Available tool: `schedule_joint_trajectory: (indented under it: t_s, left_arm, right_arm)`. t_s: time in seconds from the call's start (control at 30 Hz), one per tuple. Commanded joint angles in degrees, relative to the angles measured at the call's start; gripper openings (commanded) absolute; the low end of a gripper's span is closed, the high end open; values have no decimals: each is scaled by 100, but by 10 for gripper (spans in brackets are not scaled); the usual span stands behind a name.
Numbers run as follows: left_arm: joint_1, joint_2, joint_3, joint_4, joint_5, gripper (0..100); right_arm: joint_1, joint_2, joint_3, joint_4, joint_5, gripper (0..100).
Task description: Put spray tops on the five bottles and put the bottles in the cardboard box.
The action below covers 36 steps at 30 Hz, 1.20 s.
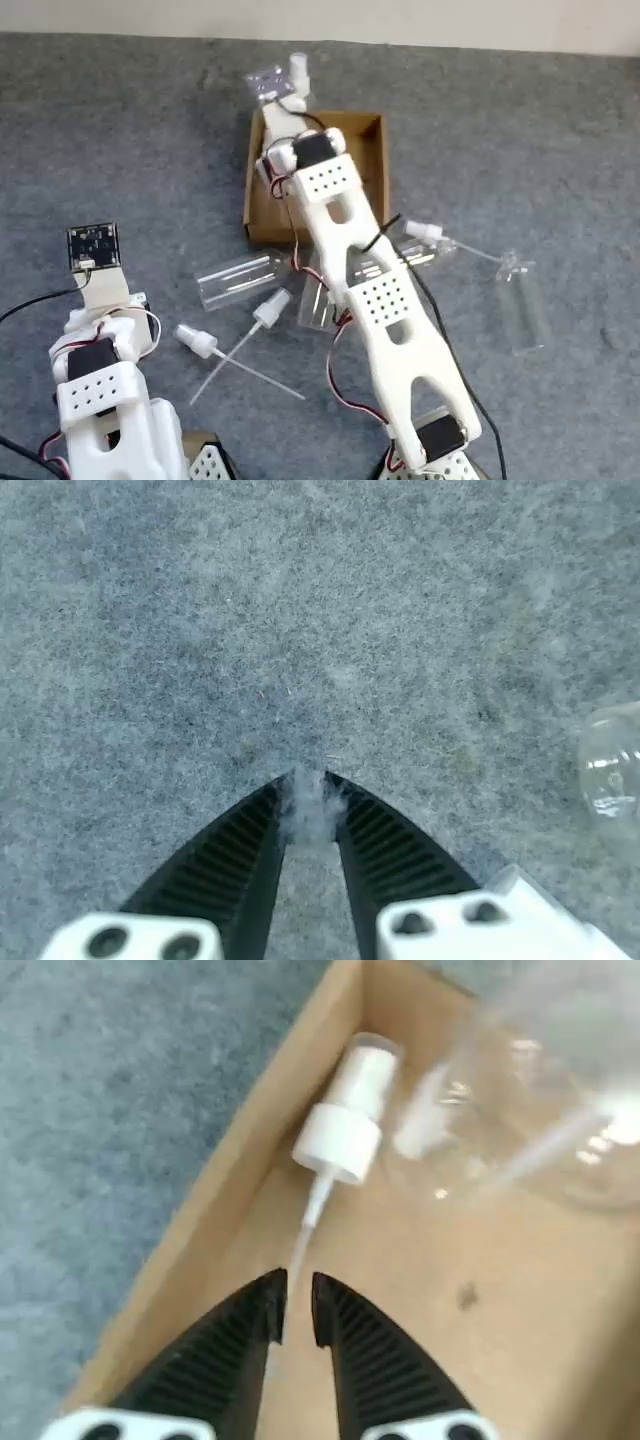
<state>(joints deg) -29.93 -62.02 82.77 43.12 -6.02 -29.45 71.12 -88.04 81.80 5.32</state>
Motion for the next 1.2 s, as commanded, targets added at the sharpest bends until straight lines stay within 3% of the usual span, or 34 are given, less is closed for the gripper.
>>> schedule_joint_trajectory:
  t_s: [0.0,0.17,0.5,0.7,0.9,0.97,1.07,1.17]
  left_arm:
    - [-84,-66,-22,-141,-53,8]
    - [-84,-66,-22,-141,-53,8]
    - [-92,-66,-22,-141,-53,8]
    - [-92,-66,-22,-141,-53,8]
    - [-84,-66,-22,-141,-53,8]
    - [-84,-66,-22,-141,-53,8]
    - [-84,-66,-22,-141,-53,8]
    - [-84,-66,-22,-141,-53,8]
  right_arm:
    - [233,-171,-716,409,-53,4]
    - [312,-171,-910,549,-53,4]
    - [-127,92,-470,-919,-53,12]
    - [-171,585,-488,-1033,-53,134]
    - [-145,725,-488,-1033,-53,139]
    - [-136,725,-488,-1033,-53,128]
    - [-66,725,-488,-998,-53,0]
    - [31,725,-488,-884,-53,1]
